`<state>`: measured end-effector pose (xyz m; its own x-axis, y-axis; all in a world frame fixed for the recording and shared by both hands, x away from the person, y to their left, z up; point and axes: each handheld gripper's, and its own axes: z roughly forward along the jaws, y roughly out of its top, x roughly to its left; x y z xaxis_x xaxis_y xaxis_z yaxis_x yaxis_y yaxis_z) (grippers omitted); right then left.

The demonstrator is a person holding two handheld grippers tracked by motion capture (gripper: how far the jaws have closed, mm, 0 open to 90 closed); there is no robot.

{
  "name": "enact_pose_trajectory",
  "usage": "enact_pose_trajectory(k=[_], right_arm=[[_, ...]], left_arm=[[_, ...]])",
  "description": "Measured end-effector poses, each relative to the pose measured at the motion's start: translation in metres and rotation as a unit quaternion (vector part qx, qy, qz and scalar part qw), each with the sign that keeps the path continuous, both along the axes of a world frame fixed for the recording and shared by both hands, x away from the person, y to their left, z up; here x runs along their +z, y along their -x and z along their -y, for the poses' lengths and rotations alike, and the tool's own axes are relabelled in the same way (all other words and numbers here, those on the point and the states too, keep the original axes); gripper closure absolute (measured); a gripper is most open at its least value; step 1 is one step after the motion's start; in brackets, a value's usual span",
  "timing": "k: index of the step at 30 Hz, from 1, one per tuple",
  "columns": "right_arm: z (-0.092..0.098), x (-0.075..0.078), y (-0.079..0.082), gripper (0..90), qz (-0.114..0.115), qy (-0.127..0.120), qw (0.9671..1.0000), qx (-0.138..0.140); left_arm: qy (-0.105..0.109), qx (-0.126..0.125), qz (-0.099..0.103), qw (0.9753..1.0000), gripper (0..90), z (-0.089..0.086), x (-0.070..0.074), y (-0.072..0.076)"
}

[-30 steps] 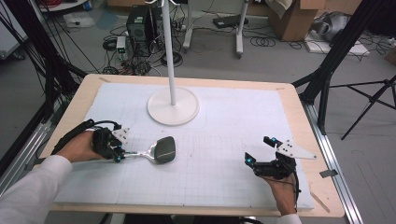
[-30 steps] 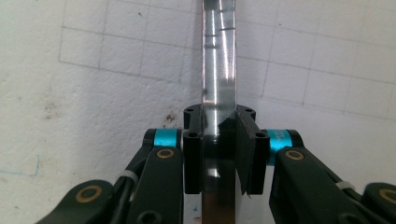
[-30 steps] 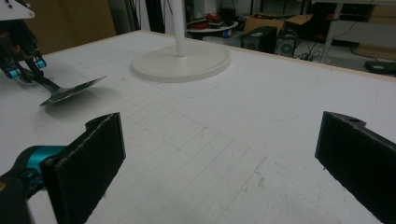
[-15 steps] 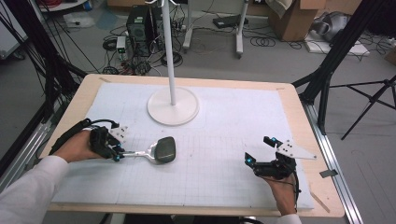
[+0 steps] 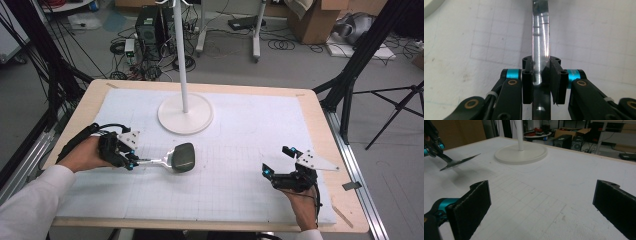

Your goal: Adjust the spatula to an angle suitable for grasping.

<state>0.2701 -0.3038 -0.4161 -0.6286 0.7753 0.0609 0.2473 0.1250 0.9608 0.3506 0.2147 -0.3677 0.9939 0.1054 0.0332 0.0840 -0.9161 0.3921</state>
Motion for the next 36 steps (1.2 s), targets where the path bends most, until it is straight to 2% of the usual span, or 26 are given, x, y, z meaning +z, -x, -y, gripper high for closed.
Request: enact_pose_trajectory(k=[8,18,23,29,36], right_arm=[[0.001,0.000,0.000,0.5,0.003,0.000,1.0000,0.001],[0.001,0.000,0.000,0.5,0.005,-0.001,1.0000,0.000],[0.002,0.000,0.000,0.5,0.001,-0.004,1.0000,0.000],[0.002,0.001,0.000,0.5,0.004,-0.004,1.0000,0.000],[0.004,0.001,0.000,0.5,0.009,-0.004,1.0000,0.000]], left_arm=[[0.006,-0.018,0.007,0.9998,74.6,0.024,0.007,0.003],[0.013,-0.037,0.005,0.9992,74.5,0.055,0.010,0.003],[0.031,-0.040,0.009,0.9987,74.6,0.074,0.013,0.003],[0.039,-0.043,0.008,0.9983,74.5,0.087,0.015,0.001],[0.033,-0.053,0.015,0.9979,74.6,0.109,0.018,-0.001]])
